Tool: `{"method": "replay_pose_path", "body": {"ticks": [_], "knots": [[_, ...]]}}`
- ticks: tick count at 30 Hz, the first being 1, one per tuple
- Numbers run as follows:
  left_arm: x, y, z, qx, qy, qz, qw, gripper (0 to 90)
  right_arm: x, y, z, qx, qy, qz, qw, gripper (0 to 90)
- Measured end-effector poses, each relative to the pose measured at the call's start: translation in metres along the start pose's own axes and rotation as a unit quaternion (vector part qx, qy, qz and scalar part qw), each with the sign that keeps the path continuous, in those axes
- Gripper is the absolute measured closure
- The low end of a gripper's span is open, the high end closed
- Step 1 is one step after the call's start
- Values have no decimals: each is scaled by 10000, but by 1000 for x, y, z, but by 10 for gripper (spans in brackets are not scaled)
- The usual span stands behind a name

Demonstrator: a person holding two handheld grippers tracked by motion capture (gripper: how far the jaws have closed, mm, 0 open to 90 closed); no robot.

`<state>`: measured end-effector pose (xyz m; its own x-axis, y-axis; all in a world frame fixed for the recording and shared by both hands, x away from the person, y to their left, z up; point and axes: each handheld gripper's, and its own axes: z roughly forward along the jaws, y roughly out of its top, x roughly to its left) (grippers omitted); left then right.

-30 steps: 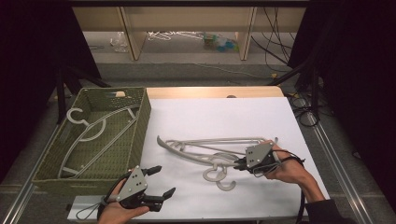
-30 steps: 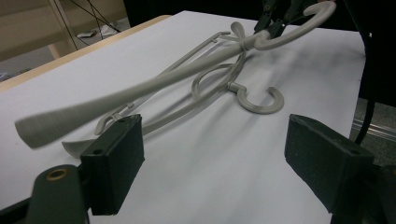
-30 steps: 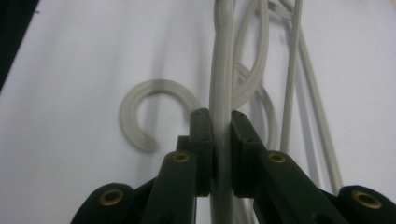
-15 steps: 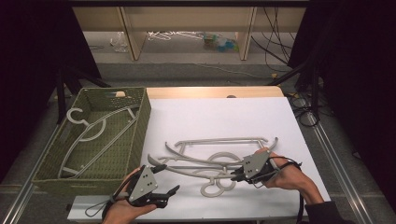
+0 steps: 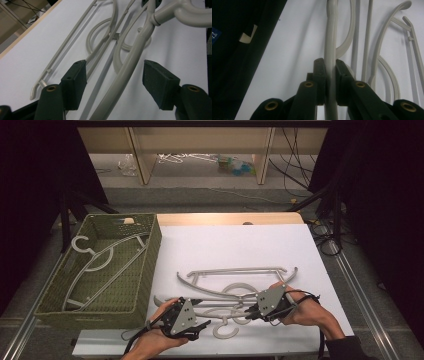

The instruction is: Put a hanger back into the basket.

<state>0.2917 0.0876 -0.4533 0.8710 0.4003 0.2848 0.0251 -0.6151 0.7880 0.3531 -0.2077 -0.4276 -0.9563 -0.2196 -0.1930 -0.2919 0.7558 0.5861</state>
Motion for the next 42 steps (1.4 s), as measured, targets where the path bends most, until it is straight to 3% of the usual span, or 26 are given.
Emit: {"method": "replay_pose_path", "body": {"ticks": [5, 12, 16, 24, 25, 28, 31, 33, 36, 37, 38, 42], "knots": [[0, 6, 7, 118, -131, 157, 9997, 433, 1, 1, 3, 3, 84, -6, 10000, 821], [-2, 13, 20, 369, -494, 537, 9967, 619, 1, 2, 2, 60, 110, -38, 9999, 821], [-3, 17, 20, 518, -419, 846, 9942, 671, 1, 1, 2, 66, 68, -29, 10000, 820], [1, 27, 13, 580, -379, 930, 9932, 740, -2, 1, -3, -180, -25, 103, 9998, 809], [1, 28, 13, 579, -387, 889, 9936, 750, -2, 1, -5, -223, -53, 164, 9996, 801], [4, 27, 13, 580, -576, 501, 9954, 761, -3, 2, -9, -323, -222, 238, 9989, 783], [3, 28, 14, 648, -591, 308, 9957, 767, -4, 2, -10, -258, -446, 422, 9978, 756], [6, 29, 12, 596, -728, 19, 9956, 772, -6, 1, -11, -358, -592, 528, 9962, 724], [9, 31, 8, 540, -814, -289, 9948, 785, -7, 2, -14, -529, -805, 872, 9915, 632], [10, 31, 7, 502, -868, -500, 9937, 787, -8, 2, -15, -564, -914, 961, 9896, 610], [12, 31, 5, 509, -850, -541, 9936, 787, -8, 3, -16, -599, -994, 1062, 9875, 582], [18, 29, 0, 490, -919, -949, 9900, 787, -7, 6, -21, -762, -1249, 1372, 9797, 501]]}}
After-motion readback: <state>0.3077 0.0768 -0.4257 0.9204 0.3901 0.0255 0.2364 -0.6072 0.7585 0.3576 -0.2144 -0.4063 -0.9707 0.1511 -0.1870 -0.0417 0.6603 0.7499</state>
